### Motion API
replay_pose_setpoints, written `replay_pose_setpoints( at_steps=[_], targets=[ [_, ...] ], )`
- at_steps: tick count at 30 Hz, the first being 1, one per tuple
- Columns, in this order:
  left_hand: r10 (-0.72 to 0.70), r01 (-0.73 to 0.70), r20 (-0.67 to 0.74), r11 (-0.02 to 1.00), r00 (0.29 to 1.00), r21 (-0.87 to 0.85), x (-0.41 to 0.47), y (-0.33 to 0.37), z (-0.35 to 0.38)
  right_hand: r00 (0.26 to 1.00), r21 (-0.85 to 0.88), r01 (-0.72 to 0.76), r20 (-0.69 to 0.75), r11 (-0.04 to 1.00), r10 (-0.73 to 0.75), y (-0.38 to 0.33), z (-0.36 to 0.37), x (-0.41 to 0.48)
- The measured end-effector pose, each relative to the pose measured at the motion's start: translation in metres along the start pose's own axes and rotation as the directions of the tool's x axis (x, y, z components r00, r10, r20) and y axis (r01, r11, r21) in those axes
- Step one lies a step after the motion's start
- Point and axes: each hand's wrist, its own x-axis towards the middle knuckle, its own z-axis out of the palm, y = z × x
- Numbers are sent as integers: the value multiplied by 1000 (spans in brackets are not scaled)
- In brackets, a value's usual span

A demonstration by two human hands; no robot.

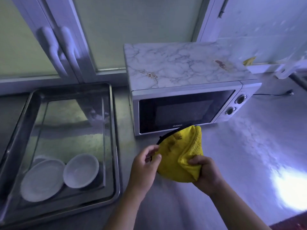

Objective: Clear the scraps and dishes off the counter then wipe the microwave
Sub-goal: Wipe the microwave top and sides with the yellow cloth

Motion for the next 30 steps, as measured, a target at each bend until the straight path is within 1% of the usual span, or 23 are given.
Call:
replay_pose_setpoints(
  at_steps=[2, 3, 6, 8, 11, 14, 16, 19, 21, 22, 24, 26, 28, 30],
  targets=[
    [37, -40, 74, 998, 997, 43, -3, 4, 9, 999, -40, 0, 38, 999, 1, -8, -6, -12],
    [51, -61, 136, 995, 989, 73, -2, 7, 11, 998, -68, 4, 61, 998, 0, -13, -8, -18],
    [-12, -43, 330, 986, 944, 159, 10, 20, 17, 987, -142, 43, 160, 989, -20, -30, -18, -34],
    [-47, -56, 406, 970, 913, 238, 22, 31, 21, 966, -195, 79, 258, 978, -26, -41, -26, -43],
    [-61, -134, 493, 927, 868, 351, 31, 50, 35, 975, -307, 108, 220, 946, -39, -58, -43, -50],
    [-97, -139, 536, 914, 838, 382, 31, 63, 57, 979, -427, 145, 191, 892, -68, -81, -65, -54],
    [-144, -129, 580, 906, 801, 403, 26, 67, 73, 981, -481, 136, 187, 866, -50, -92, -82, -56],
    [-212, -133, 630, 881, 747, 454, 23, 70, 98, 986, -533, 81, 166, 842, 10, -101, -107, -59],
    [-233, -126, 634, 875, 737, 468, 23, 69, 116, 993, -553, 56, 116, 831, 10, -102, -122, -55],
    [-239, -116, 619, 872, 748, 476, 23, 67, 125, 997, -557, 40, 79, 830, 5, -102, -131, -52],
    [-256, -54, 544, 870, 799, 489, 21, 62, 144, 1000, -531, 18, 16, 847, -12, -100, -150, -48],
    [-245, -1, 466, 885, 850, 465, 20, 57, 160, 999, -456, 31, -12, 890, -41, -101, -168, -49],
    [-214, 23, 385, 896, 898, 444, 21, 53, 172, 999, -380, 34, -3, 924, -38, -105, -185, -53],
    [-204, 41, 316, 890, 927, 453, 21, 47, 182, 998, -348, 15, 70, 937, 10, -108, -201, -56]
  ],
)
